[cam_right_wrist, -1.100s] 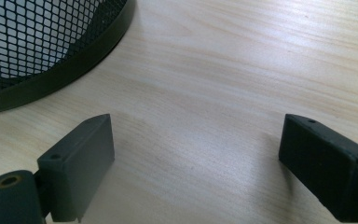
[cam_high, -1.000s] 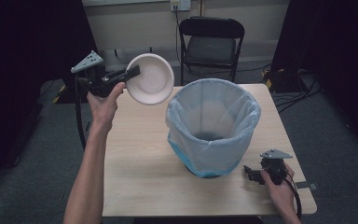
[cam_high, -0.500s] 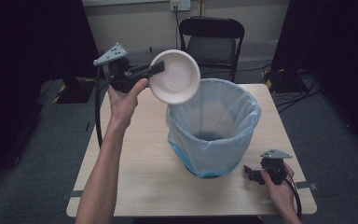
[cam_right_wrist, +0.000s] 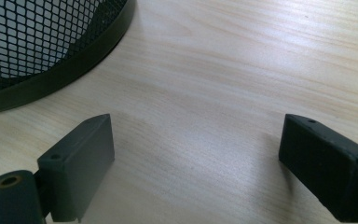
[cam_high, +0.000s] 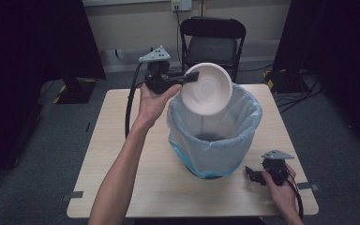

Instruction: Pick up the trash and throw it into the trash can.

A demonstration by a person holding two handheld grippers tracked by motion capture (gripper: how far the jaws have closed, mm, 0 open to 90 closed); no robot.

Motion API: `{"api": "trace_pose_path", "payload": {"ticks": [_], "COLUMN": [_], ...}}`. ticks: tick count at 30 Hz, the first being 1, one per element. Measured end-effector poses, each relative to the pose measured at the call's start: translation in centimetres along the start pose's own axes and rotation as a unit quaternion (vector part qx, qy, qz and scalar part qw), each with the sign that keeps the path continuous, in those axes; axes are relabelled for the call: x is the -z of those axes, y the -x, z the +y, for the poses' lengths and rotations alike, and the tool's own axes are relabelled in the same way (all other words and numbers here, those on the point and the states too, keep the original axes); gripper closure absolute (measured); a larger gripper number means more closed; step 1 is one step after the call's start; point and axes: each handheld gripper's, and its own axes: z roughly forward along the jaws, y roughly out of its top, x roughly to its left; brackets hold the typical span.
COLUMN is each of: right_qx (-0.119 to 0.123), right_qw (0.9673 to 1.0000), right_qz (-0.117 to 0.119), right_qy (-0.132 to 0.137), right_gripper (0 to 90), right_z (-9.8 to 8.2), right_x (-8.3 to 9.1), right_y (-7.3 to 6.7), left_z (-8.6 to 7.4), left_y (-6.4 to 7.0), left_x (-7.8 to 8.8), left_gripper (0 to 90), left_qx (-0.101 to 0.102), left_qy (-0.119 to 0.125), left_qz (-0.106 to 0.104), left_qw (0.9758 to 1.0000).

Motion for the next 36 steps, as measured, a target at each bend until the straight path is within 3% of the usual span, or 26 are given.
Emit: {"api": "trace_pose_path", "payload": {"ticks": [4, 5, 7, 9, 17, 21, 26, 29, 36], "right_qx": [0.000, 0.000, 0.000, 0.000, 0.000, 0.000, 0.000, 0.000, 0.000], "right_qw": [1.0000, 1.0000, 1.0000, 1.0000, 1.0000, 1.0000, 1.0000, 1.0000, 1.0000], "right_qz": [0.000, 0.000, 0.000, 0.000, 0.000, 0.000, 0.000, 0.000, 0.000], "right_qy": [0.000, 0.000, 0.000, 0.000, 0.000, 0.000, 0.000, 0.000, 0.000], "right_gripper": [9.4, 9.4, 9.4, 9.4, 9.4, 9.5, 9.4, 9.5, 9.4], "right_z": [0.0, 0.0, 0.0, 0.0, 0.0, 0.0, 0.0, 0.0, 0.0], "right_x": [0.0, 0.0, 0.0, 0.0, 0.0, 0.0, 0.0, 0.0, 0.0], "right_y": [0.0, 0.0, 0.0, 0.0, 0.0, 0.0, 0.0, 0.0, 0.0], "left_z": [-0.2, -0.3, -0.4, -0.6, -0.9, -1.0, -1.3, -1.7, -2.4], "left_y": [-0.2, -0.3, -0.4, -0.4, -0.7, -0.8, -1.2, -1.7, -2.5], "left_x": [-0.4, -0.5, -0.5, -0.5, -0.3, 0.1, 0.7, 1.7, 3.7], "left_gripper": [74.0, 63.3, 59.8, 49.0, 30.7, 27.4, 22.2, 18.8, 18.0], "left_qx": [0.011, 0.017, 0.018, 0.020, 0.012, 0.011, 0.011, 0.017, 0.036], "left_qy": [-0.002, -0.002, -0.003, -0.007, -0.009, 0.002, -0.002, -0.007, 0.002], "left_qz": [0.001, -0.001, 0.001, -0.002, 0.000, -0.005, -0.003, 0.015, 0.033], "left_qw": [0.9999, 0.9999, 0.9998, 0.9998, 0.9999, 0.9999, 0.9999, 0.9997, 0.9988]}}
